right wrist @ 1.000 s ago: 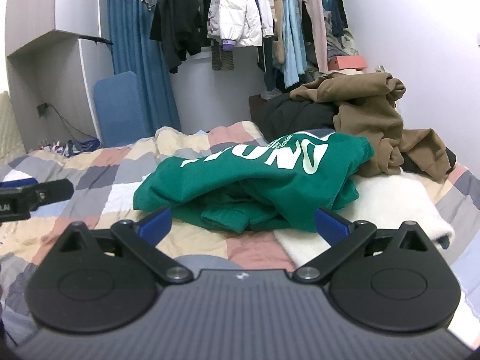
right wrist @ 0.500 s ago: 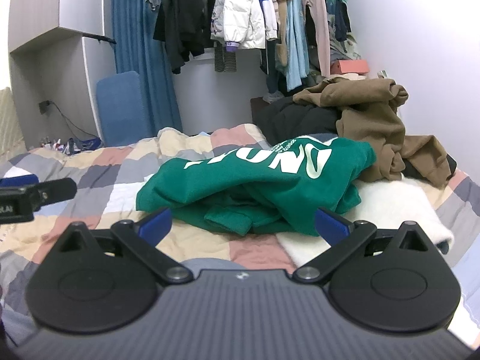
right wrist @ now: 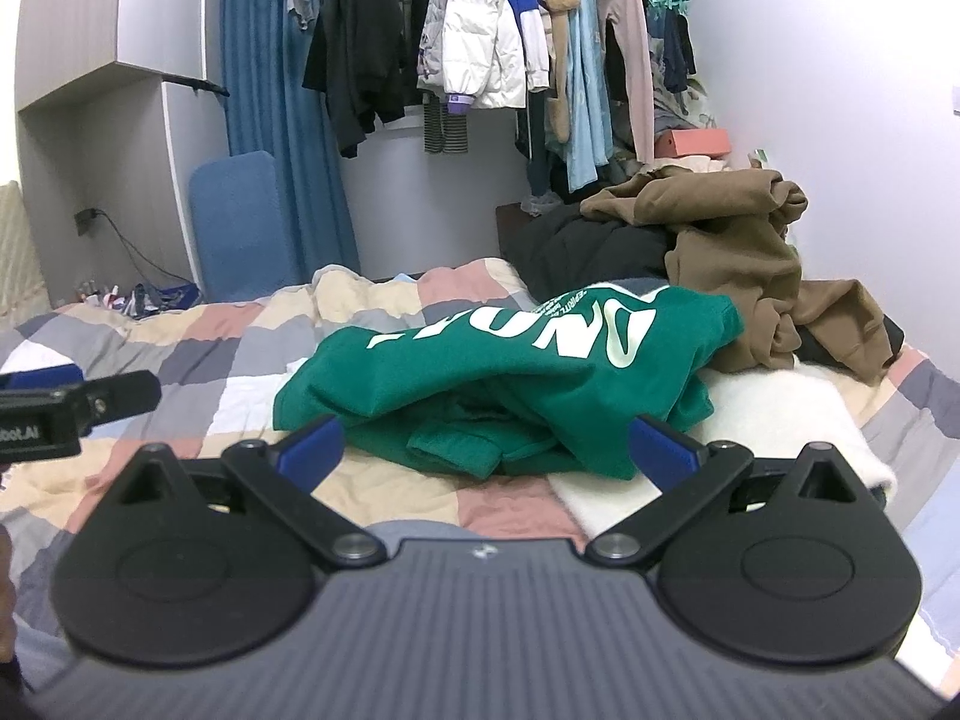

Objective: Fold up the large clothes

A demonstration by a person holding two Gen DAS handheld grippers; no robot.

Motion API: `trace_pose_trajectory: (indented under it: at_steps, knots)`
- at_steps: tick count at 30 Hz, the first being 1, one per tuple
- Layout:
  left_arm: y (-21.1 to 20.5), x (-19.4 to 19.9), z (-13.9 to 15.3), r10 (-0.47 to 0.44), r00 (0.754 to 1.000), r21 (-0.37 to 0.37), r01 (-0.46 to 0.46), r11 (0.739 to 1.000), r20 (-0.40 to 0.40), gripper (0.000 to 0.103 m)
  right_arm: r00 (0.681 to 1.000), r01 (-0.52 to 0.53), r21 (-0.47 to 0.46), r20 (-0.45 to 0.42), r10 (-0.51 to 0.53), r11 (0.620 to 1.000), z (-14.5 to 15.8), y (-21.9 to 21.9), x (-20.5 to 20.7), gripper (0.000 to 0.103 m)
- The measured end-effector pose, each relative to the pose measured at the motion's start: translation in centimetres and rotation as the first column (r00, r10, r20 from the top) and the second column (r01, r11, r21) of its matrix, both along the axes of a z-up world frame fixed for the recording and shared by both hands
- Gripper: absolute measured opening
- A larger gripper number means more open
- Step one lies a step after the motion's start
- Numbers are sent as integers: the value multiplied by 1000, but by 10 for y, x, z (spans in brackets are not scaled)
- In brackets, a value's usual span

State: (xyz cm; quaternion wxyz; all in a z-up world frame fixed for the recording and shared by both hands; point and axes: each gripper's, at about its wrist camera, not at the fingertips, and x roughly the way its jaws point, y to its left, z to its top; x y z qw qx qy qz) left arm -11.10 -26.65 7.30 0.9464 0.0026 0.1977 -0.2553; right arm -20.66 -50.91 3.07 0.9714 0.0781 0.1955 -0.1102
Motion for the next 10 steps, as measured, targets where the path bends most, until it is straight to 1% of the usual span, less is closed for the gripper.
trace_pose_trajectory:
  at_steps: [10]
  knots:
    - [0,-4,0,-1,1000,-1,1,1000,8,103,1000,1,6,7,-1,1000,4,-1,-2,103]
